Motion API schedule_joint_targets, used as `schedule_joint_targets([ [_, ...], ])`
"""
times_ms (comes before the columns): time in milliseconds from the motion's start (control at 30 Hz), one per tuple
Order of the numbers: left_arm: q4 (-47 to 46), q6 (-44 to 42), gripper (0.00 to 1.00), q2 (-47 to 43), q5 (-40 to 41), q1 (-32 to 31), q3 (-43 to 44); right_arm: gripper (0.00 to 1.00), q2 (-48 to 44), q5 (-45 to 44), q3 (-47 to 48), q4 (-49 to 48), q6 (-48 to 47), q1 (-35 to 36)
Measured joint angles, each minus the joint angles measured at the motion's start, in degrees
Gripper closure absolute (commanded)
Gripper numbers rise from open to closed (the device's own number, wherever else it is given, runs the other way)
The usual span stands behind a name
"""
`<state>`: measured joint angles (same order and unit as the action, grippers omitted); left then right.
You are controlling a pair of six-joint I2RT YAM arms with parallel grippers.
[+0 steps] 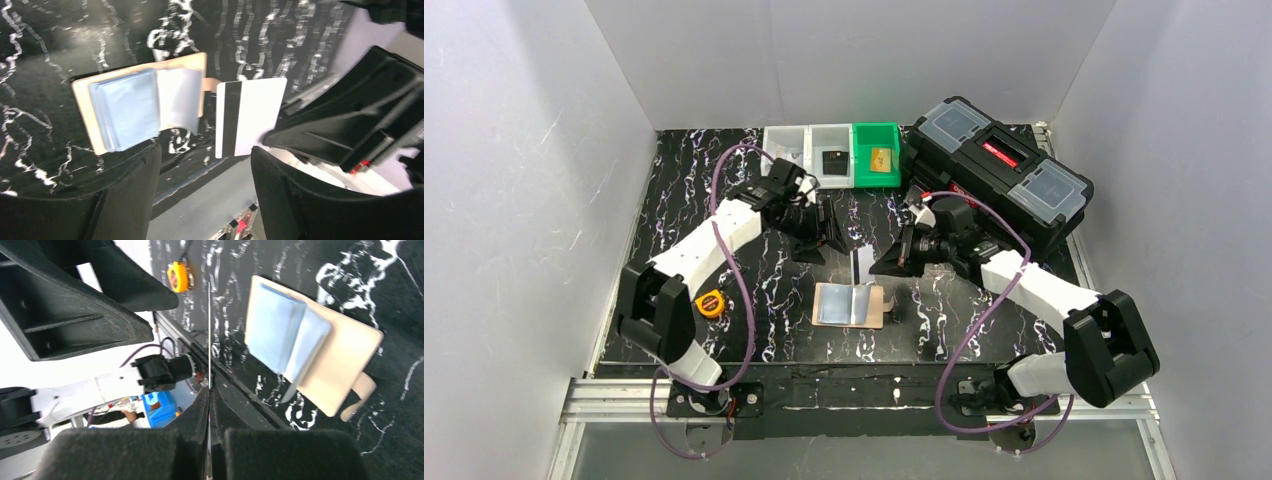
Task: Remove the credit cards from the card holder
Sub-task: Remove the credit card from the card holder, then place the credit card in the storage box.
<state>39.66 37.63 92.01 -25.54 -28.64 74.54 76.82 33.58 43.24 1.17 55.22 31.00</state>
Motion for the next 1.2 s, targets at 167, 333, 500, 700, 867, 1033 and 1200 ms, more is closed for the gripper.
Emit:
schedule_joint_targets([
  [167, -6.05, 3.21, 0.34, -4.42, -8.2, 2.82, -1.92, 0.99, -1.57, 4.59, 2.27, -1.84, 2.56, -2.14],
  [333, -11.19, 6.6, 0.36, -5.88, -14.03, 3.98, -3.39, 0.99, -1.57, 8.48, 3.13, -5.84, 6.23, -3.04],
  [500, -13.81, 8.5, 0.43, -5.88, -16.83, 4.17, -3.69, 0.99, -1.57, 10.93, 3.15, -9.68, 9.64, -3.19],
  [700, -16.44, 10.54, 0.56, -5.88, -18.8, 4.17, -4.61, 0.99, -1.57, 12.55, 3.19, -12.7, 12.24, -3.21],
  [867, -18.78, 12.79, 0.77, -5.88, -20.11, 4.17, -4.98, 0.99, -1.53, 13.38, 3.19, -14.23, 13.51, -3.19],
  [1033, -20.92, 14.8, 1.0, -5.88, -21.49, 4.52, -5.73, 0.99, -1.2, 13.68, 3.19, -14.4, 13.81, -3.26],
  [1200, -23.17, 16.02, 1.0, -5.92, -22.6, 4.79, -5.73, 0.47, -0.37, 13.29, 3.17, -12.96, 13.46, -3.45],
])
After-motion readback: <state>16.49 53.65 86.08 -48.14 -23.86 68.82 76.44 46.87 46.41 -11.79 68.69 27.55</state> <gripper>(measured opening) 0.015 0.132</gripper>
